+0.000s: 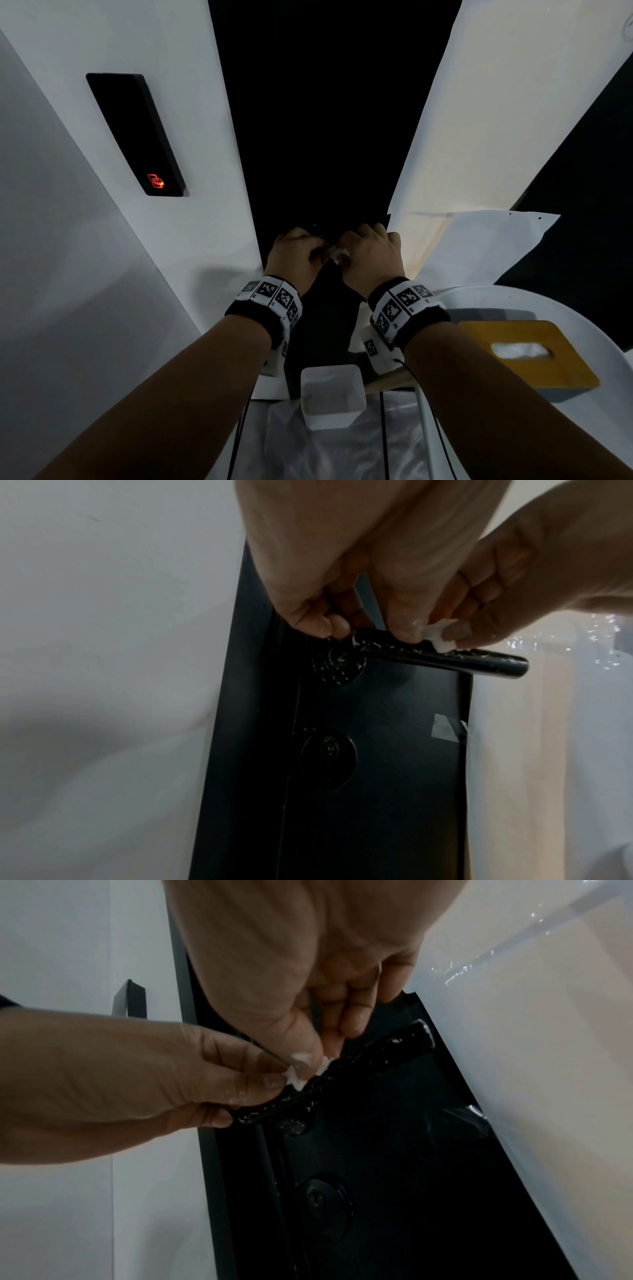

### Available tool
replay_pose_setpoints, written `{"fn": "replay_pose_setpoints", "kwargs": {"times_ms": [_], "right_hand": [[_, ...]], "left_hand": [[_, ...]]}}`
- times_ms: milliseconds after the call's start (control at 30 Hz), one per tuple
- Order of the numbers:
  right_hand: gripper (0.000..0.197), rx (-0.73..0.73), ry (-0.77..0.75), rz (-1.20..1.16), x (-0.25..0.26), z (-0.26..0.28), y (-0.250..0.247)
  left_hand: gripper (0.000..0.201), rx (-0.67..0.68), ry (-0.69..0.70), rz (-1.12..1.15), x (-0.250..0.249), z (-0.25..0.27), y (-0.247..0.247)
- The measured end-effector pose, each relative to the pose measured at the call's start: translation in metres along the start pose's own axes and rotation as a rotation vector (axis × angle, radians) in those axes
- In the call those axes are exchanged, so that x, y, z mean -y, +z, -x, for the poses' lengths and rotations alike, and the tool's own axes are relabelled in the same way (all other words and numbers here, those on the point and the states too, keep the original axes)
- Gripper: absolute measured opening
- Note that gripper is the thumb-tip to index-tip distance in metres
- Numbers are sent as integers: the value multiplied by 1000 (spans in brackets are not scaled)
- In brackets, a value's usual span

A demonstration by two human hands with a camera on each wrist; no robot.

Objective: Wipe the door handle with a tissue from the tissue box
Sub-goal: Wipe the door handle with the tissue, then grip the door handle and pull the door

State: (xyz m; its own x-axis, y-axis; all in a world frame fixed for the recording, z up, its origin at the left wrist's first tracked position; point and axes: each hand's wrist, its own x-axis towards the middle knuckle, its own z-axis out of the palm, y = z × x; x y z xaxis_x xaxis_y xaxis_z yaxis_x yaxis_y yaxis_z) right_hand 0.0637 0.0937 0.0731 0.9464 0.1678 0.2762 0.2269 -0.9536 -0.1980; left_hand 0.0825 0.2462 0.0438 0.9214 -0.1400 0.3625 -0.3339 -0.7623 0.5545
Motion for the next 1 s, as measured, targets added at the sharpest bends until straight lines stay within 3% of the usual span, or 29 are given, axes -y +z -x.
{"fn": "replay_pose_setpoints", "kwargs": {"times_ms": [633,867,1000], "right_hand": [[27,-13,-53,15,-1,7,-3],[17,-37,-68,-124,-10,20,8],[21,12,-81,-182,-16,31,18]], "left_hand": [[12,-106,-28,-34,-15,10,3],[9,-158,-86,-51,-24,32,15],[8,-106,-189,17,-31,49,20]]}}
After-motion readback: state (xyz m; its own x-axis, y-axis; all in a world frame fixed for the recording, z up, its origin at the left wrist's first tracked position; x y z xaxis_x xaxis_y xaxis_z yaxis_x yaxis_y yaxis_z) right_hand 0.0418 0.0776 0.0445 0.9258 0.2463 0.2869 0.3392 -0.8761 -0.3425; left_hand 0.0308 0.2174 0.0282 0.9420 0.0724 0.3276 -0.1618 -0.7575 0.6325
